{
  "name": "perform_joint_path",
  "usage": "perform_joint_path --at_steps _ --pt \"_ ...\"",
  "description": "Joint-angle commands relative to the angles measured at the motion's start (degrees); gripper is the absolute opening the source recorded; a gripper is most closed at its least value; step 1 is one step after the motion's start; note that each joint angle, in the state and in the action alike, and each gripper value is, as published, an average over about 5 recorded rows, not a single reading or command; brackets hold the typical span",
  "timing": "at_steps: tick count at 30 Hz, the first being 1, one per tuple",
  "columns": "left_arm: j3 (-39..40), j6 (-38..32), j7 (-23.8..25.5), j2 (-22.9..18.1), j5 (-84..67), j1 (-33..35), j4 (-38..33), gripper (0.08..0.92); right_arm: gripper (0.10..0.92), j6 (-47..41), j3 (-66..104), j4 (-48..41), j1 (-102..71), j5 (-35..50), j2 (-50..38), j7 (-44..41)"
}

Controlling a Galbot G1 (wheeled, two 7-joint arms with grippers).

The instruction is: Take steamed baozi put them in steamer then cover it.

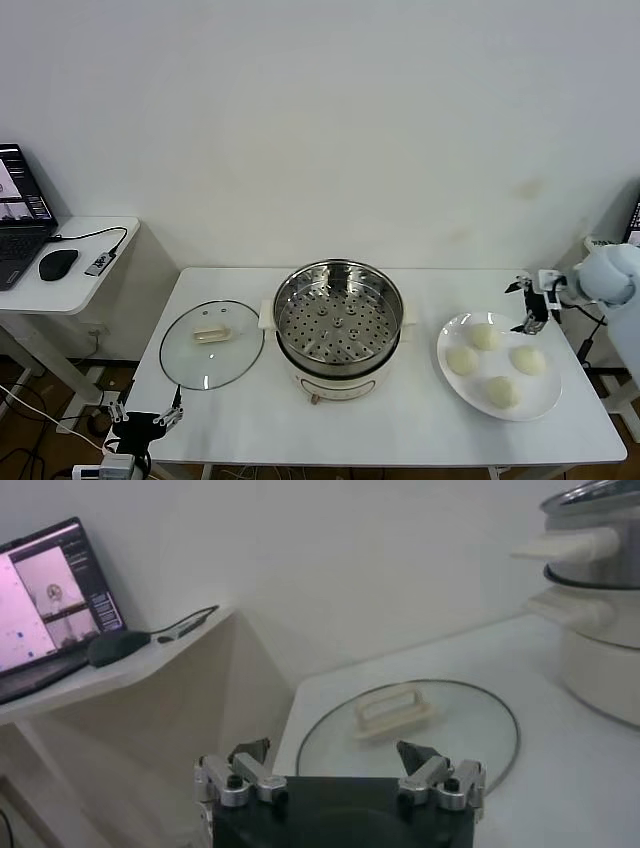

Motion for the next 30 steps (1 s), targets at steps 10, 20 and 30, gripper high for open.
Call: perform_joint_path --at_steps 10,20,30 --pt "-0.23 -0.13 -0.13 0.01 0.42 0.23 0.62 0.823 0.823 4.2 -4.89 -12.95 4.03 -6.17 8.49 0.58" --pt "0.01 -0.23 -0.27 -0.13 0.71 0.25 1.09 0.823 0.823 4.58 -4.73 -14.7 3.8 -9.51 9.79 4.12" --pt "0.12 -0.25 -0.32 -0.31 0.89 0.46 1.15 0.823 0.823 4.78 -4.16 -18.55 4.46 -9.93 11.22 5.28"
